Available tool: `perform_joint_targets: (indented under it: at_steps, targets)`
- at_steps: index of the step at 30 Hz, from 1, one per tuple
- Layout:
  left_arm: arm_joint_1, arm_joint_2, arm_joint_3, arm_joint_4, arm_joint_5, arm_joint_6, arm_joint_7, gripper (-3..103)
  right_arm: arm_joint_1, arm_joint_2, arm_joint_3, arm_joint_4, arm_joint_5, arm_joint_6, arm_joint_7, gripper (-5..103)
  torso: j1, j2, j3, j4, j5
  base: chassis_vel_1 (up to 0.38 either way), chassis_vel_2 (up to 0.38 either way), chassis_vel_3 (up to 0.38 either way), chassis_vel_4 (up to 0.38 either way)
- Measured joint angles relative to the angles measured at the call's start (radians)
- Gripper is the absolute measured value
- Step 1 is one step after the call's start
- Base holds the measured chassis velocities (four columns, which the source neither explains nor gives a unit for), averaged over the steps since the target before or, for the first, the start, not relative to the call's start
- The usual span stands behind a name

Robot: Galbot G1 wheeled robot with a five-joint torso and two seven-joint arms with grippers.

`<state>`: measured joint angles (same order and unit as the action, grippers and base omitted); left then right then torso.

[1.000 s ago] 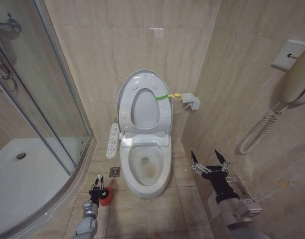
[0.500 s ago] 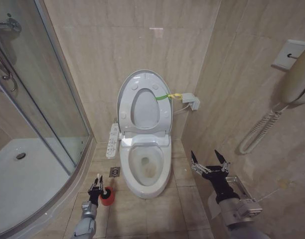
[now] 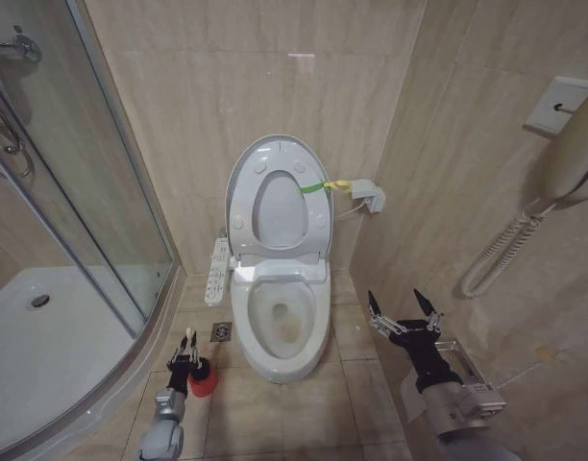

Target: Open the toilet lid, clean the toilet bowl with a toilet brush, close the toilet lid, and flush.

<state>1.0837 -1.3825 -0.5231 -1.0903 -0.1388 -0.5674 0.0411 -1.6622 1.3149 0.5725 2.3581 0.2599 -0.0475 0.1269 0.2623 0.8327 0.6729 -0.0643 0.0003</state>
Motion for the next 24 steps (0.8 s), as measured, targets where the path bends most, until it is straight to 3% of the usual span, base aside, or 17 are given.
perform_joint_targets:
  at_steps: [1,7,9,13,24]
  targets:
    - [0.000,0.000,0.000,0.000,0.000,0.000,0.000,20,0.000,0.000,0.000,0.000,0.000,0.000,0.000,100,0.000,0.000,0.000,0.0000,0.0000,0.000,0.000,0.000,0.000]
    - [0.160,0.003,-0.001,-0.251,-0.014,0.037,-0.021,20,0.000,0.000,0.000,0.000,0.000,0.000,0.000,100,0.000,0.000,0.000,0.0008,-0.0003,0.000,0.000,0.000,0.000]
    - [0.176,0.004,-0.002,-0.276,-0.015,0.040,-0.024,20,0.000,0.000,0.000,0.000,0.000,0.000,0.000,100,0.000,0.000,0.000,0.0008,-0.0004,0.000,0.000,0.000,0.000]
    - [0.292,0.012,-0.015,-0.474,-0.016,0.060,-0.052,20,0.000,0.000,0.000,0.000,0.000,0.000,0.000,100,0.000,0.000,0.000,0.0008,-0.0004,0.000,0.000,0.000,0.000]
    - [0.485,0.065,-0.035,-0.860,-0.013,0.106,-0.089,20,0.000,0.000,0.000,0.000,0.000,0.000,0.000,100,0.000,0.000,0.000,0.0007,-0.0001,0.000,0.000,0.000,0.000]
